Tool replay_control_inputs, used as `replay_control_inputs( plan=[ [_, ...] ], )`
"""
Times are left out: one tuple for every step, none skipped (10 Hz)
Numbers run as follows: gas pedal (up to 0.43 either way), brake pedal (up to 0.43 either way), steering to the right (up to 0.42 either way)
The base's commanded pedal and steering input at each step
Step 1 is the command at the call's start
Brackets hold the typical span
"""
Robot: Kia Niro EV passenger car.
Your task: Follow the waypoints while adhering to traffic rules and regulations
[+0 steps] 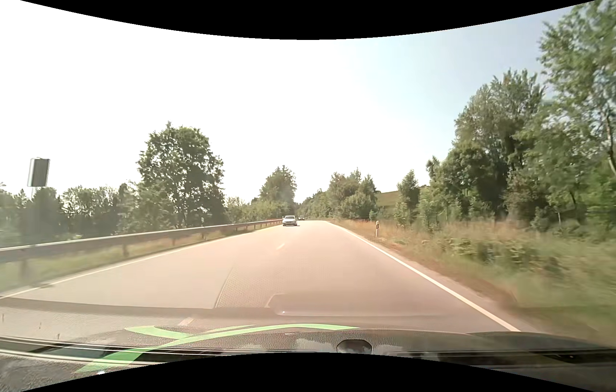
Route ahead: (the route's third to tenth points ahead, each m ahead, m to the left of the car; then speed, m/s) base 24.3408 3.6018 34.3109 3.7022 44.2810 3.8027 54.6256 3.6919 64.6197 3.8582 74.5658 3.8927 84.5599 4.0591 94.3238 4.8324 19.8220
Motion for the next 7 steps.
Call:
replay_control_inputs(
  plan=[
    [0.398,0.0,-0.004],
    [0.398,0.0,-0.004],
    [0.398,0.0,-0.005],
    [0.398,0.0,-0.004],
    [0.398,0.0,-0.005],
    [0.39,0.0,-0.005],
    [0.39,0.0,-0.006]
  ],
)
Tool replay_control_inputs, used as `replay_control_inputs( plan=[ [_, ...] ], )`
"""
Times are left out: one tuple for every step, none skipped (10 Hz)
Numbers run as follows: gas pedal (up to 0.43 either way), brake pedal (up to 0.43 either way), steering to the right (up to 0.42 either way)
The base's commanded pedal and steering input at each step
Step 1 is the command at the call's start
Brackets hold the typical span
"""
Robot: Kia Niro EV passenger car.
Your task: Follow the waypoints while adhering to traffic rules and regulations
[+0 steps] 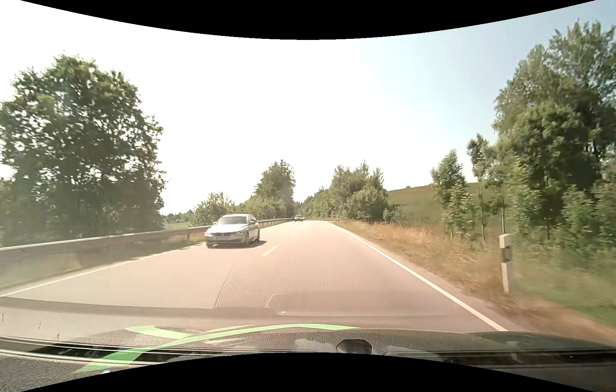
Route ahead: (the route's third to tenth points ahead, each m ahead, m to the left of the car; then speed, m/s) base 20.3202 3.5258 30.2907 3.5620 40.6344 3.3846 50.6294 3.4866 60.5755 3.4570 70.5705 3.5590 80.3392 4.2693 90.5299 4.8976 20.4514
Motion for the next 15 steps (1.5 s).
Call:
replay_control_inputs(
  plan=[
    [0.39,0.0,-0.007],
    [0.39,0.0,-0.008],
    [0.39,0.0,-0.008],
    [0.39,0.0,-0.008],
    [0.378,0.0,-0.008],
    [0.35,0.0,-0.008],
    [0.35,0.0,-0.008],
    [0.35,0.0,-0.008],
    [0.358,0.0,-0.008],
    [0.37,0.0,-0.007],
    [0.378,0.0,-0.007],
    [0.398,0.0,-0.007],
    [0.409,0.0,-0.007],
    [0.409,0.0,-0.007],
    [0.409,0.0,-0.007]
  ],
)
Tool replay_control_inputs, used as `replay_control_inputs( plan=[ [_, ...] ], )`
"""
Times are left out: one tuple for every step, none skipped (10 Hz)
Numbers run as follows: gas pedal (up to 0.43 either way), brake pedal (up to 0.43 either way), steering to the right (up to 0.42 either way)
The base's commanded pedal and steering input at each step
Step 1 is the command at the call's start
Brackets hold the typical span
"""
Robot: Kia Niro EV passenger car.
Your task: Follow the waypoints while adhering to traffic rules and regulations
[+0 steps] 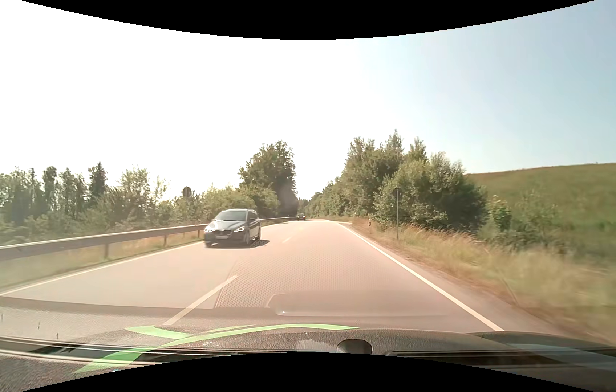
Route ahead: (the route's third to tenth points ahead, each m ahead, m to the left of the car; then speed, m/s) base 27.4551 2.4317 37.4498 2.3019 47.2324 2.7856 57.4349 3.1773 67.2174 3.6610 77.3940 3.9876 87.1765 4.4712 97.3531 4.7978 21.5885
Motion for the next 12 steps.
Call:
replay_control_inputs(
  plan=[
    [0.409,0.0,-0.007],
    [0.378,0.0,-0.007],
    [0.358,0.0,-0.007],
    [0.35,0.0,-0.007],
    [0.35,0.0,-0.007],
    [0.358,0.0,-0.006],
    [0.358,0.0,-0.004],
    [0.378,0.0,-0.003],
    [0.39,0.0,-0.004],
    [0.39,0.0,-0.004],
    [0.39,0.0,-0.003],
    [0.39,0.0,-0.003]
  ],
)
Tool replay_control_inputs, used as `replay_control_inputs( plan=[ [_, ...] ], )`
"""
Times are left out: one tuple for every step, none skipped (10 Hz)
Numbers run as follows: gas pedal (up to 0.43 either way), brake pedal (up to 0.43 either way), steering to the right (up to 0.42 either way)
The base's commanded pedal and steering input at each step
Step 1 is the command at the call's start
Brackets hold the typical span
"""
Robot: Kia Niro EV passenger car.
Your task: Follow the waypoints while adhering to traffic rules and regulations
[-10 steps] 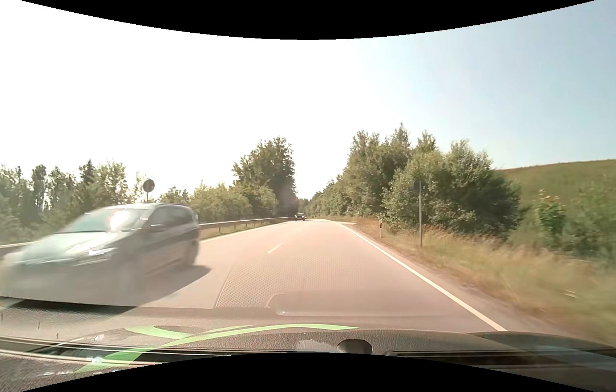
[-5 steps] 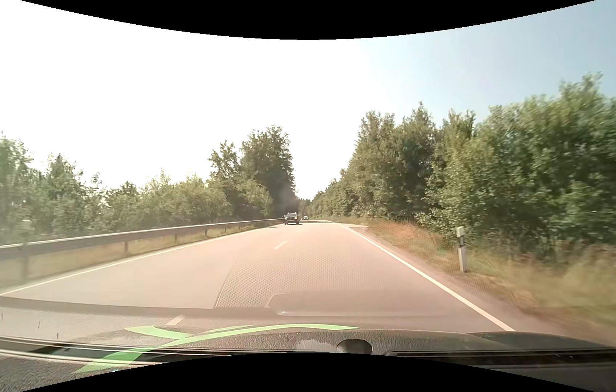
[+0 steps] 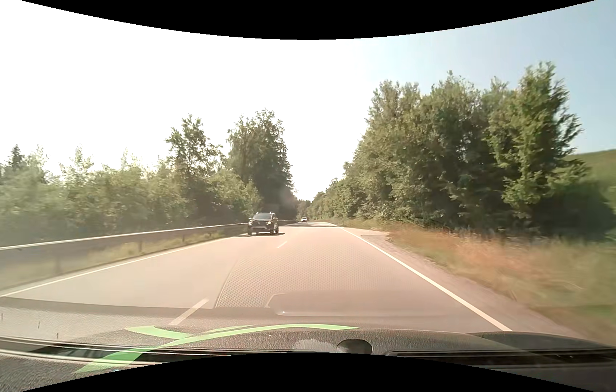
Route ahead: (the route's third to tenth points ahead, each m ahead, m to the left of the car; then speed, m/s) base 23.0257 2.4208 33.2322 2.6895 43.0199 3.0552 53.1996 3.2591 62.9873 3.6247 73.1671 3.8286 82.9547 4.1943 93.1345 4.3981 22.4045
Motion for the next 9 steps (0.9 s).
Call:
replay_control_inputs(
  plan=[
    [0.39,0.0,-0.004],
    [0.37,0.0,-0.005],
    [0.331,0.0,-0.005],
    [0.319,0.0,-0.005],
    [0.319,0.0,-0.005],
    [0.311,0.0,-0.006],
    [0.311,0.0,-0.006],
    [0.311,0.0,-0.005],
    [0.311,0.0,-0.005]
  ],
)
